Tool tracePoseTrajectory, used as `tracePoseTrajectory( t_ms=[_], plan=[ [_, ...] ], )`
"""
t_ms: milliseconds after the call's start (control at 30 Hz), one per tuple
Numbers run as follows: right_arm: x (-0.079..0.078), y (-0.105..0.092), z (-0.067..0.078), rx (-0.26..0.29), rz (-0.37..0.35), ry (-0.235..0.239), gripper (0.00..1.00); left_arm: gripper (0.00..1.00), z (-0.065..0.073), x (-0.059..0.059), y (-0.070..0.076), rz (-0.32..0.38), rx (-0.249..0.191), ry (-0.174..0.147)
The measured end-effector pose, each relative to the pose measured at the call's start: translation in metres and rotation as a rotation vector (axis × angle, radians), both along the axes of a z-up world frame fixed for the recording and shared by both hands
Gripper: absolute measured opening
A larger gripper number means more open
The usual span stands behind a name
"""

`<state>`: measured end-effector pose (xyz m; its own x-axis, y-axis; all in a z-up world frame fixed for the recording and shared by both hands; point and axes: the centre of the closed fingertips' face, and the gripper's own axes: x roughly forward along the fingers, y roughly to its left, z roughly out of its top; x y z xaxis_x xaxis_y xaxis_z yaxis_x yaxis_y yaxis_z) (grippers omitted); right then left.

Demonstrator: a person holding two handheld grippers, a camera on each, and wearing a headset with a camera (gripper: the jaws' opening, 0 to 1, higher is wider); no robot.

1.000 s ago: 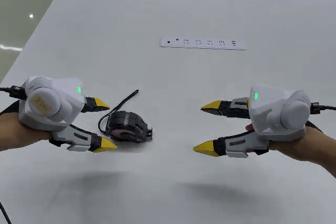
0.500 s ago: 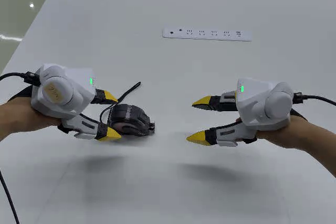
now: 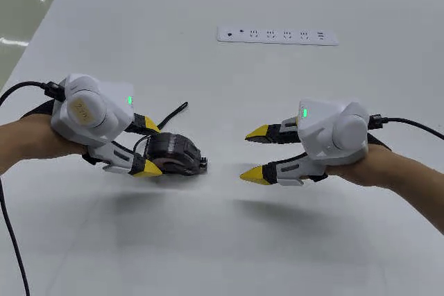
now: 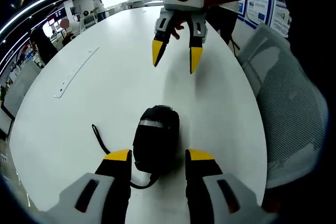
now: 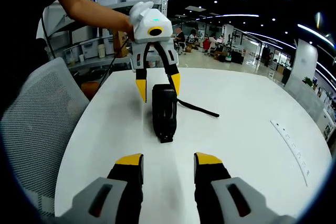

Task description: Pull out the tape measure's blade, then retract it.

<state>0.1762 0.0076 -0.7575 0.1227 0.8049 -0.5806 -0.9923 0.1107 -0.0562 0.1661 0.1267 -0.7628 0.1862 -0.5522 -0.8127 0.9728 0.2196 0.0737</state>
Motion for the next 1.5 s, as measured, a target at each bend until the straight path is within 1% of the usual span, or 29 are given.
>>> tracePoseTrajectory(
  t_ms=[100, 167, 300, 333, 400, 533, 600, 667, 833, 967, 1133, 1367, 1500],
  plan=[
    [0.0, 0.005, -0.003, 0.0, 0.006, 0.011, 0.38, 0.35, -0.003, -0.001, -0.001, -0.01, 0.006, 0.011],
    [0.0, 0.007, -0.005, -0.006, 0.011, 0.01, 0.37, 0.35, -0.005, -0.001, -0.002, -0.013, 0.01, 0.017],
    [0.002, 0.013, -0.01, -0.004, 0.012, 0.025, 0.36, 0.34, -0.01, 0.001, 0.0, -0.016, 0.017, 0.022],
    [0.004, 0.015, -0.014, -0.001, 0.015, 0.03, 0.35, 0.33, -0.01, 0.002, 0.001, -0.017, 0.018, 0.022],
    [0.002, 0.019, -0.014, 0.001, 0.021, 0.032, 0.35, 0.33, -0.009, 0.002, 0.0, -0.019, 0.019, 0.022],
    [0.003, 0.025, -0.02, -0.006, 0.034, 0.041, 0.34, 0.3, -0.009, 0.003, -0.001, -0.018, 0.022, 0.019],
    [0.002, 0.029, -0.021, -0.005, 0.041, 0.043, 0.34, 0.29, -0.009, 0.004, 0.0, -0.015, 0.024, 0.021],
    [0.003, 0.033, -0.024, -0.008, 0.046, 0.043, 0.34, 0.29, -0.01, 0.005, 0.0, -0.011, 0.027, 0.025],
    [0.005, 0.04, -0.027, -0.009, 0.048, 0.044, 0.32, 0.28, -0.011, 0.007, 0.001, -0.015, 0.032, 0.022],
    [0.005, 0.044, -0.03, -0.015, 0.056, 0.044, 0.31, 0.28, -0.012, 0.008, 0.001, -0.017, 0.03, 0.027],
    [0.005, 0.047, -0.032, -0.016, 0.056, 0.045, 0.3, 0.28, -0.013, 0.008, 0.001, -0.015, 0.037, 0.021],
    [0.005, 0.053, -0.038, -0.02, 0.067, 0.052, 0.28, 0.27, -0.014, 0.007, 0.002, -0.007, 0.052, 0.022],
    [0.003, 0.056, -0.04, -0.023, 0.077, 0.055, 0.27, 0.26, -0.014, 0.008, 0.003, -0.001, 0.05, 0.023]
  ],
)
